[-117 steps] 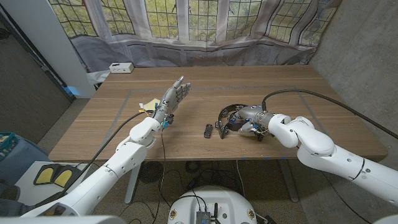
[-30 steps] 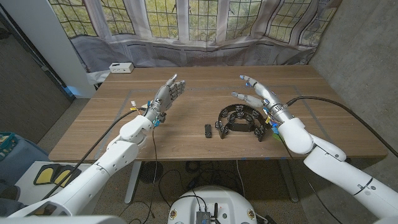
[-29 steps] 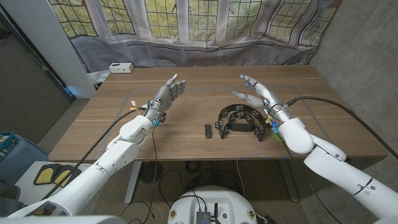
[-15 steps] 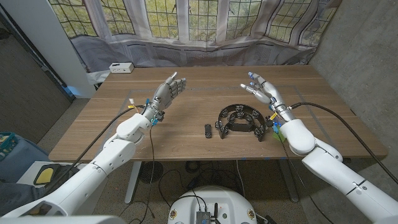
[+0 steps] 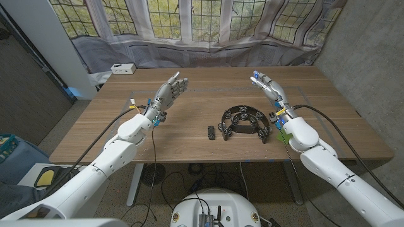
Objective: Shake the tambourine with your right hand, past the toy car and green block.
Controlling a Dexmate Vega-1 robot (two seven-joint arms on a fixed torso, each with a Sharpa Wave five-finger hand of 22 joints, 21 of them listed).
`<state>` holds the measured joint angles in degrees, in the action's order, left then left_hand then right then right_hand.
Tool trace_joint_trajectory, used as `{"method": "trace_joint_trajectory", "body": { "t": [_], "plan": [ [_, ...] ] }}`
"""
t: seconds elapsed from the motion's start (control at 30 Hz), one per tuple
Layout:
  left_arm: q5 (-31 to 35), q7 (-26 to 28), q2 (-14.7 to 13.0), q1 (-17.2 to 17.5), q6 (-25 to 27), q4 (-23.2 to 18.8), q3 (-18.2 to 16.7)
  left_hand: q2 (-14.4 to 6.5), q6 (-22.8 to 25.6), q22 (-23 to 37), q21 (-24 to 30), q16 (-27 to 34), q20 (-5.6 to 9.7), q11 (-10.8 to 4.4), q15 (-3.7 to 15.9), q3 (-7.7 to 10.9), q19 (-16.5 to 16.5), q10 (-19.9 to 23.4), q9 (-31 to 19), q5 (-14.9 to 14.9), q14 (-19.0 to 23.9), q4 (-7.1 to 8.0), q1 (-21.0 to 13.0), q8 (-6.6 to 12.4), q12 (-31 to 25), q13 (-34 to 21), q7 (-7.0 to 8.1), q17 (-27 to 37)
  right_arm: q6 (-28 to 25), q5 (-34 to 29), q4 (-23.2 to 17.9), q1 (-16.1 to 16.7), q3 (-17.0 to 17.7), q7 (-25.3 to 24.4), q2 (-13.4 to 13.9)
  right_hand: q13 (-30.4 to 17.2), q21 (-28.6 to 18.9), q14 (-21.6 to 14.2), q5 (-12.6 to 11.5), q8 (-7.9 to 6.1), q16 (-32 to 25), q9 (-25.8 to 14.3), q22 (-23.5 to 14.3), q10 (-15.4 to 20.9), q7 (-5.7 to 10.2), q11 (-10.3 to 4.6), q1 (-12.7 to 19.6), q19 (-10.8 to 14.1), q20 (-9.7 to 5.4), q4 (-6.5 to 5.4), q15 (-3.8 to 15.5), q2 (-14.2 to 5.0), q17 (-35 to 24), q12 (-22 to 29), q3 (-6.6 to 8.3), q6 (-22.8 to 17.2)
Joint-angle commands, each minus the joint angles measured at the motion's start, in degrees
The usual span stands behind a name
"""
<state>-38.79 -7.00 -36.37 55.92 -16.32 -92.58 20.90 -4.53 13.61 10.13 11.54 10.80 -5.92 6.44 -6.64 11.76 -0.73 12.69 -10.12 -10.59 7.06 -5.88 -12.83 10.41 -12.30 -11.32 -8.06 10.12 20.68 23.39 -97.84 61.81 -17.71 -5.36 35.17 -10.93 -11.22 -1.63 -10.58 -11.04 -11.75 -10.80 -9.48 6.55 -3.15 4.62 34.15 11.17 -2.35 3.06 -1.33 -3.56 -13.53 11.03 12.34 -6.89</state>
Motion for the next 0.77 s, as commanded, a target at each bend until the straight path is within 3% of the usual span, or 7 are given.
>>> {"method": "trace_joint_trajectory", "body": {
  "t": [0.03,0.2,0.77],
  "plan": [
    [0.2,0.4,1.1,-0.7,-0.1,1.4,0.5,-0.1,0.2,0.2,0.0,0.0,0.16,-0.12,0.18,0.04,-0.2,0.1,-0.2,0.1,0.0,-0.25,-0.3,0.2,0.1,-0.1,0.17,0.2,3.6,12.4,8.9,-4.2,-1.0,9.3,-2.7,0.0,0.1,0.1,0.2,0.23,-0.1,0.0,-0.2,-0.5,-0.25,0.0,-1.0,0.4,0.22,-0.5,-0.49,0.01,0.0,0.0,-0.09,0.8],
    [0.3,0.4,1.2,-1.3,0.3,1.5,0.7,-0.1,-0.2,0.2,-0.1,-0.2,0.15,0.17,0.12,0.03,-0.1,-0.3,-0.2,0.1,-0.5,-0.27,-0.3,0.07,0.2,-0.1,0.22,0.2,3.1,17.2,10.8,-5.3,-1.3,14.2,-3.4,0.0,0.5,1.5,0.2,0.5,0.3,0.0,-0.2,-2.0,-0.51,0.28,-2.3,-0.6,0.49,-0.78,-0.97,0.3,0.2,-0.5,-0.67,1.8],
    [-0.4,-0.8,1.3,-1.7,-0.3,2.6,0.5,0.0,-0.6,0.2,-0.2,-0.2,0.05,0.2,0.03,0.02,0.1,-0.8,-0.2,0.1,-0.8,-0.33,-0.3,0.1,0.4,-0.1,0.29,0.2,0.9,16.3,8.6,-4.0,-1.7,11.2,-2.2,0.0,0.6,1.8,0.2,0.26,0.3,0.0,-0.2,-2.4,-0.58,0.46,-3.6,-1.2,0.92,-1.07,-1.27,0.48,0.3,-0.3,-1.22,1.7]
  ]
}}
